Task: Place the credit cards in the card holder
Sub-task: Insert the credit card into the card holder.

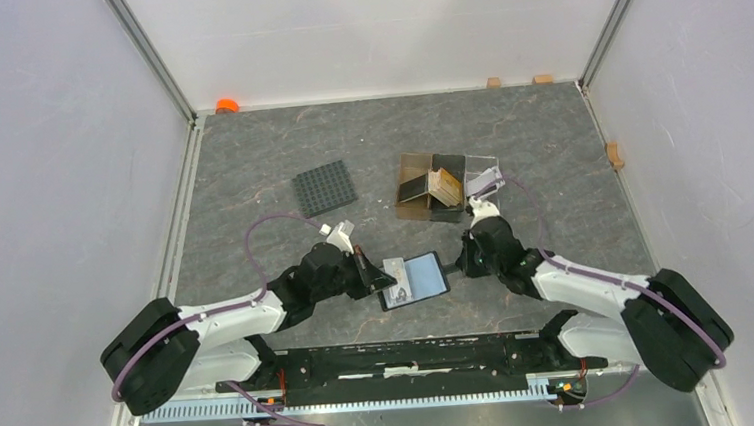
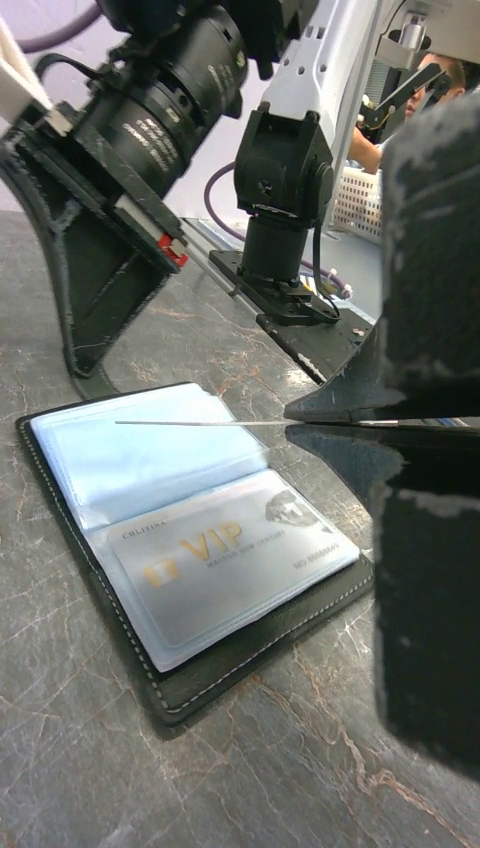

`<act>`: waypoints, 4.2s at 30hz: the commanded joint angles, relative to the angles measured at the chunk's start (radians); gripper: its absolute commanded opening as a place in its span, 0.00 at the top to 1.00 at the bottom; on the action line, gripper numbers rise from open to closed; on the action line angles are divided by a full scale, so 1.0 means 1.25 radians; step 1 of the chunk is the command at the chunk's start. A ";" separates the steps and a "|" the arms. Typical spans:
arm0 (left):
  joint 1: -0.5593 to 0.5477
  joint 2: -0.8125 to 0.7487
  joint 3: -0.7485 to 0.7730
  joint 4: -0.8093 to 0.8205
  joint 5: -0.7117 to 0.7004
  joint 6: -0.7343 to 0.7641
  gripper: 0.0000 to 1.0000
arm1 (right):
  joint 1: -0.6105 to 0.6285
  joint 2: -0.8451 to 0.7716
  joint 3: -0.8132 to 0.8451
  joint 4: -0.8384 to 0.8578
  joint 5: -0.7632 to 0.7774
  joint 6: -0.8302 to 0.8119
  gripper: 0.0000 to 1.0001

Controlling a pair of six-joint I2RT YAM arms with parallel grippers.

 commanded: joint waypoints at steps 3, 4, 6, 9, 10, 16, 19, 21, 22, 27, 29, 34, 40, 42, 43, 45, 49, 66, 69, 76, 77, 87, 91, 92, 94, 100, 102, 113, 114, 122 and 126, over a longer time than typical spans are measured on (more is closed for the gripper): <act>0.005 0.022 -0.007 0.039 0.028 -0.017 0.98 | 0.029 -0.093 -0.079 -0.010 0.043 0.143 1.00; 0.006 0.032 -0.009 0.052 0.039 -0.020 0.98 | 0.029 -0.096 -0.078 -0.011 0.047 0.142 1.00; 0.009 0.048 -0.006 0.059 0.068 -0.013 0.98 | 0.029 -0.098 -0.073 -0.016 0.050 0.137 1.00; 0.029 0.080 -0.014 0.100 0.127 -0.018 0.98 | 0.029 -0.098 -0.069 -0.017 0.043 0.135 1.00; 0.041 0.090 -0.023 0.116 0.145 -0.020 0.98 | 0.029 -0.098 -0.069 -0.017 0.042 0.134 1.00; 0.076 0.154 -0.019 0.194 0.255 -0.013 0.98 | 0.029 -0.089 -0.073 -0.011 0.030 0.131 1.00; 0.083 0.203 -0.022 0.251 0.285 -0.029 0.98 | 0.029 -0.089 -0.072 -0.009 0.030 0.132 1.00; 0.085 0.233 -0.025 0.275 0.291 -0.037 0.98 | 0.030 -0.088 -0.070 -0.012 0.030 0.131 1.00; 0.088 0.247 -0.029 0.287 0.292 -0.041 0.98 | 0.030 -0.088 -0.070 -0.014 0.031 0.131 1.00; 0.104 0.303 -0.054 0.357 0.288 -0.068 0.98 | 0.030 -0.087 -0.067 -0.021 0.038 0.129 1.00; 0.104 0.316 -0.056 0.364 0.284 -0.068 0.98 | 0.030 -0.086 -0.068 -0.019 0.037 0.128 1.00; 0.104 0.344 -0.055 0.380 0.284 -0.065 0.98 | 0.030 -0.084 -0.065 -0.022 0.039 0.127 1.00; 0.105 0.397 -0.052 0.430 0.280 -0.080 0.98 | 0.030 -0.085 -0.065 -0.025 0.040 0.127 1.00; 0.105 0.418 -0.054 0.459 0.281 -0.090 0.98 | 0.030 -0.085 -0.064 -0.026 0.040 0.127 1.00; 0.106 0.430 -0.054 0.473 0.282 -0.095 0.98 | 0.030 -0.085 -0.064 -0.026 0.040 0.126 1.00; 0.107 0.449 -0.055 0.497 0.281 -0.101 0.98 | 0.030 -0.086 -0.065 -0.028 0.038 0.126 1.00; 0.112 0.475 -0.056 0.514 0.266 -0.098 0.98 | 0.030 -0.092 -0.067 -0.028 0.038 0.127 1.00; 0.125 0.547 -0.038 0.564 0.227 -0.079 0.98 | 0.033 -0.104 -0.069 -0.035 0.040 0.128 1.00; 0.126 0.551 -0.039 0.568 0.216 -0.075 0.98 | 0.033 -0.108 -0.069 -0.039 0.043 0.129 1.00; 0.128 0.576 -0.034 0.608 0.204 -0.083 0.98 | 0.035 -0.114 -0.071 -0.044 0.046 0.128 1.00; 0.128 0.580 -0.033 0.614 0.200 -0.084 0.98 | 0.035 -0.115 -0.072 -0.044 0.047 0.129 1.00; 0.128 0.617 -0.024 0.658 0.195 -0.094 0.98 | 0.039 -0.116 -0.073 -0.049 0.052 0.130 1.00; 0.131 0.617 -0.030 0.656 0.190 -0.087 0.98 | 0.039 -0.118 -0.073 -0.052 0.055 0.129 1.00; 0.133 0.613 -0.031 0.654 0.188 -0.085 0.98 | 0.039 -0.118 -0.073 -0.053 0.055 0.130 1.00; 0.137 0.609 -0.035 0.649 0.188 -0.078 0.98 | 0.040 -0.122 -0.073 -0.055 0.056 0.129 1.00; 0.148 0.582 -0.032 0.594 0.195 -0.046 0.98 | 0.041 -0.127 -0.073 -0.061 0.060 0.129 1.00; 0.150 0.569 -0.029 0.567 0.195 -0.031 0.98 | 0.040 -0.129 -0.073 -0.062 0.062 0.128 1.00; 0.154 0.542 0.006 0.462 0.230 0.026 0.98 | 0.042 -0.125 -0.070 -0.065 0.064 0.126 1.00; 0.154 0.537 0.010 0.442 0.235 0.036 0.98 | 0.043 -0.124 -0.070 -0.065 0.063 0.126 1.00; 0.159 0.487 0.046 0.302 0.242 0.103 0.98 | 0.043 -0.124 -0.067 -0.072 0.073 0.123 1.00; 0.164 0.479 0.050 0.279 0.241 0.113 0.98 | 0.044 -0.124 -0.065 -0.074 0.074 0.122 1.00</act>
